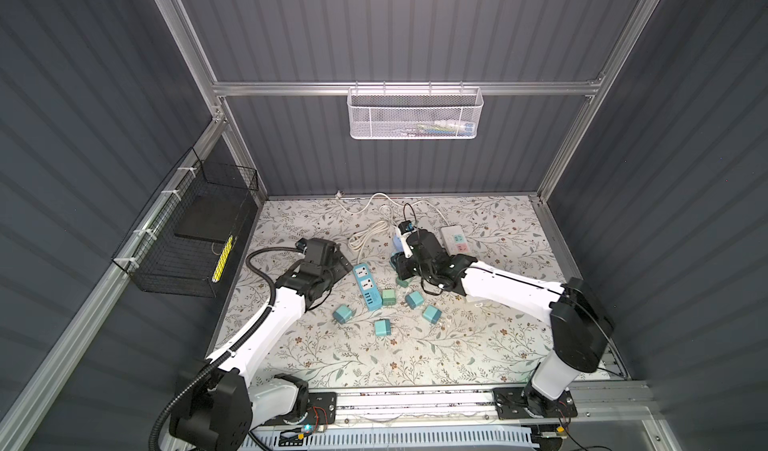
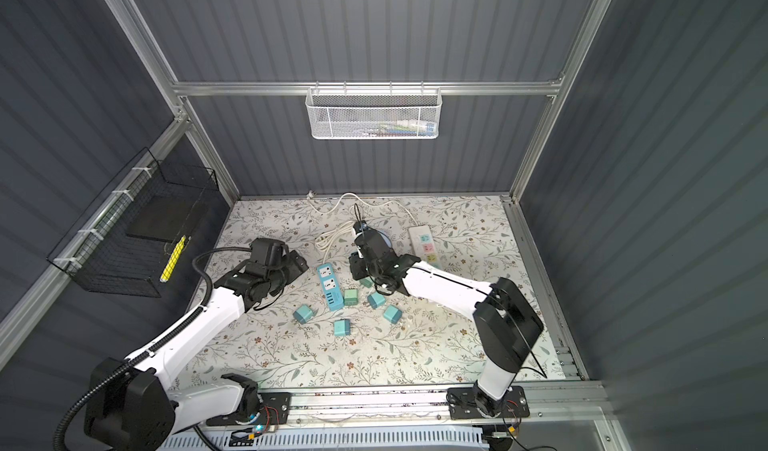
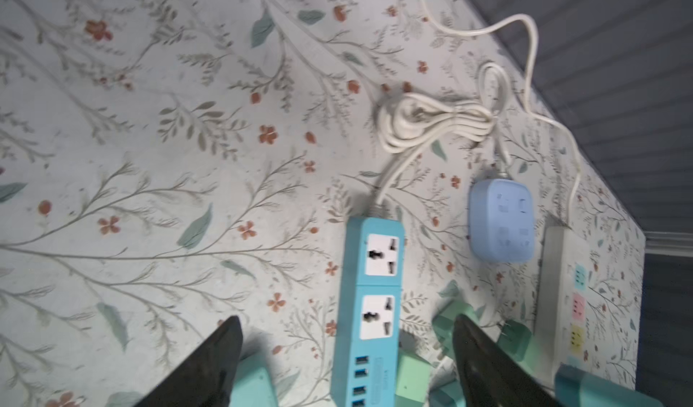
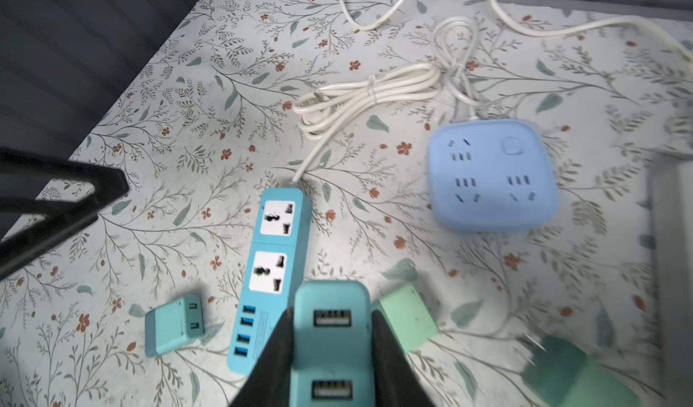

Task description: Insert the plug

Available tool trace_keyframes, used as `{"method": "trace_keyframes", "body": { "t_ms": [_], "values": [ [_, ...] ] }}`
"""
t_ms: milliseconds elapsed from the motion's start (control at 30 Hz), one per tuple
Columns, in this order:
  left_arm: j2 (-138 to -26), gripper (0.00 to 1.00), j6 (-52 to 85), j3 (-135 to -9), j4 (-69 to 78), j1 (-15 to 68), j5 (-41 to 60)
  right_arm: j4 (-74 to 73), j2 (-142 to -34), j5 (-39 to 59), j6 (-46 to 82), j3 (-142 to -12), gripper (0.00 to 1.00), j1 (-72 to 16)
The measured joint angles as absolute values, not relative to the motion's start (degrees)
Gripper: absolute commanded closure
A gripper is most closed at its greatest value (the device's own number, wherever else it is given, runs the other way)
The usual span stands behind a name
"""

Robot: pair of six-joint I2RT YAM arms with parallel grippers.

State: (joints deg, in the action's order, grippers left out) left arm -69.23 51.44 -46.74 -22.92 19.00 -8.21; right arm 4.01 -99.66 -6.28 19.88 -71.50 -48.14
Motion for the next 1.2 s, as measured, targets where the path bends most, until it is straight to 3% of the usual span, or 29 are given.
{"method": "trace_keyframes", "body": {
  "t_ms": [200,567,833,1200],
  "values": [
    [-69.5,0.14,52.2,-38.5,-22.1,14.0,0.8,2.4,-110.7,-8.3,18.6,-80.6,0.9,-51.6],
    [-68.5,0.13,53.4,-36.1,-18.7,8.1,6.3,0.8,-120.7,-11.2,18.4,-87.7,0.9,-52.9],
    [-68.2,0.13,52.0,-36.1,-18.3,6.8,7.2,1.5,-125.4,-12.3,18.4,-92.7,0.91,-52.9],
    [-68.1,0.12,49.7,-36.6,-18.9,5.9,7.8,2.1,-124.1,-13.8,19.3,-91.0,0.91,-53.0]
  ]
}}
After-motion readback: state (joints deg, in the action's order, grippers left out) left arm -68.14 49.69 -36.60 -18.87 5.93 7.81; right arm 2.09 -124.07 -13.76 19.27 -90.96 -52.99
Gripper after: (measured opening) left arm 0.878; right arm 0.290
